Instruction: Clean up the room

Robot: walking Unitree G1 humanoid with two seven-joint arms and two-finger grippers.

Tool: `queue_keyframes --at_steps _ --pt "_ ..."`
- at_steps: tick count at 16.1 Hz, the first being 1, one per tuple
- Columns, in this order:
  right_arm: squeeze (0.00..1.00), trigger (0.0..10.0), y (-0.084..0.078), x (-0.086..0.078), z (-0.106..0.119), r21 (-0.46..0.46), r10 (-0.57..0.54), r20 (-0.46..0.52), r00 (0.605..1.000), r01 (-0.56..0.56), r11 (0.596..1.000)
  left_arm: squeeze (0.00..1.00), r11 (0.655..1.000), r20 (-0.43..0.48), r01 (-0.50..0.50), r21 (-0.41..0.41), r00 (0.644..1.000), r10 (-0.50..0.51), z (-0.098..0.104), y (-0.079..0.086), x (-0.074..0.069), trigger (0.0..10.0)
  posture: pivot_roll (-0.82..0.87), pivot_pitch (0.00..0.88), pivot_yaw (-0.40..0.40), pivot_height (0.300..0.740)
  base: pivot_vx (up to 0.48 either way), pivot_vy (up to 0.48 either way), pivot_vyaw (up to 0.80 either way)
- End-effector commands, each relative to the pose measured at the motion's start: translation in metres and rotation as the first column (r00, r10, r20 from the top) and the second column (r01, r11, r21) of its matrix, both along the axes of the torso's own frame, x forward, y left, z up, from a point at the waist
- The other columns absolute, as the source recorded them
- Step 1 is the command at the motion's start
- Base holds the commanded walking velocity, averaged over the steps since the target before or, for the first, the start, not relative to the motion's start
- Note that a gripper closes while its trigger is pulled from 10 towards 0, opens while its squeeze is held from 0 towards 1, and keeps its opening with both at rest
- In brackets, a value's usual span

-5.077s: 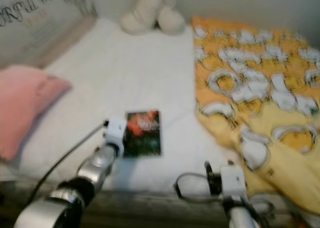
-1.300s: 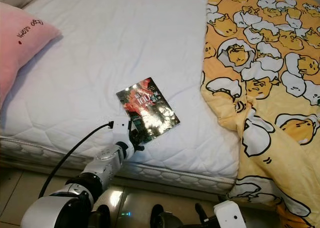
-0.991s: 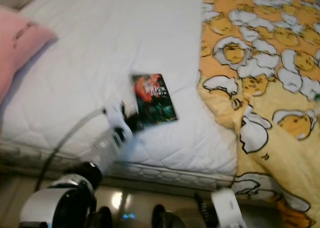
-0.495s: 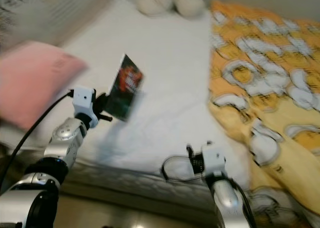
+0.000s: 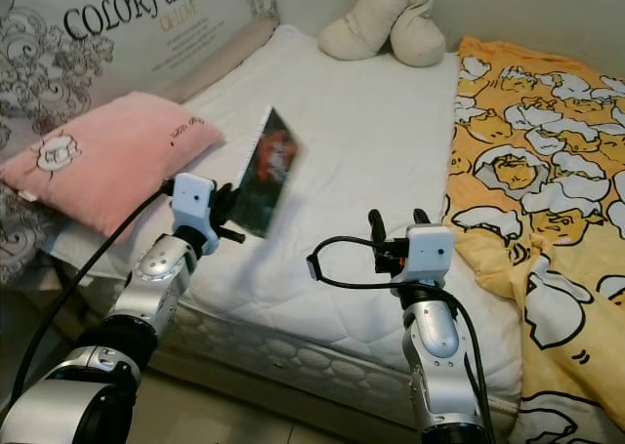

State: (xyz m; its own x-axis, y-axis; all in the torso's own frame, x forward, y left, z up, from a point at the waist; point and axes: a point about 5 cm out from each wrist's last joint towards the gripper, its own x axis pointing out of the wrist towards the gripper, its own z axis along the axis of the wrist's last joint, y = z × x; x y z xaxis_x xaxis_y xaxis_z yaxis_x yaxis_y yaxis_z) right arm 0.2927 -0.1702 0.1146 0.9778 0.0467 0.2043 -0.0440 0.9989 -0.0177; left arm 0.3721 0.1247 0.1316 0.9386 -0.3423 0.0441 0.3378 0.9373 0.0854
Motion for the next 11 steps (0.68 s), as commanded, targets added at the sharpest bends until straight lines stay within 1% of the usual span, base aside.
queue_keyframes --at_steps 1,2,4,5,6,7,9,11 --pt "0.0 10.0 0.001 0.001 -0.001 0.005 -0.014 0.002 1.0 0.014 1.0 0.0 1.0 0.082 0.003 0.027 0.997 -0.005 0.024 -0.005 0.009 10.0 0.08 0.0 0.044 0.74 0.0 0.48 0.0" --pt "0.0 10.0 0.004 0.002 -0.001 -0.001 -0.007 0.004 1.0 0.007 1.0 0.0 0.999 0.085 -0.014 0.046 0.996 0.01 0.025 -0.006 0.01 10.0 0.06 0.0 0.05 0.74 0.0 0.48 0.0" --pt "0.0 10.0 0.004 0.002 0.0 -0.001 -0.008 0.007 1.0 0.008 1.0 0.0 0.997 0.091 -0.03 0.075 0.996 0.023 0.024 -0.007 0.01 10.0 0.06 0.0 0.052 0.74 0.0 0.48 0.0" --pt "0.0 10.0 -0.001 0.0 -0.002 0.006 -0.027 0.004 1.0 0.027 1.0 0.0 0.998 0.073 -0.048 0.043 0.996 0.044 0.022 -0.005 0.01 10.0 0.06 0.0 0.054 0.74 0.0 0.48 0.0" --pt "0.0 10.0 -0.011 -0.004 -0.007 0.04 -0.077 -0.012 0.997 0.078 0.996 0.0 0.996 0.043 -0.089 0.008 0.995 0.088 0.017 0.001 0.01 10.0 0.06 0.0 0.054 0.74 0.0 0.48 0.0" --pt "0.0 10.0 -0.02 -0.009 -0.012 0.065 -0.118 -0.034 0.992 0.12 0.991 0.0 0.993 0.031 -0.119 0.002 0.992 0.119 0.015 0.006 0.01 10.0 0.05 0.0 0.05 0.74 0.0 0.48 0.0" --pt "0.0 10.0 -0.022 -0.013 -0.019 0.053 -0.123 -0.061 0.99 0.127 0.991 0.0 0.993 0.038 -0.116 0.019 0.993 0.116 0.015 0.005 0.011 10.0 0.06 0.0 0.042 0.74 0.0 0.48 0.0" --pt "0.0 10.0 -0.022 -0.014 -0.023 0.044 -0.122 -0.075 0.99 0.126 0.991 0.0 0.995 0.038 -0.073 0.067 0.997 0.07 0.016 -0.005 0.012 10.0 0.06 0.0 0.038 0.74 0.0 0.48 0.0"
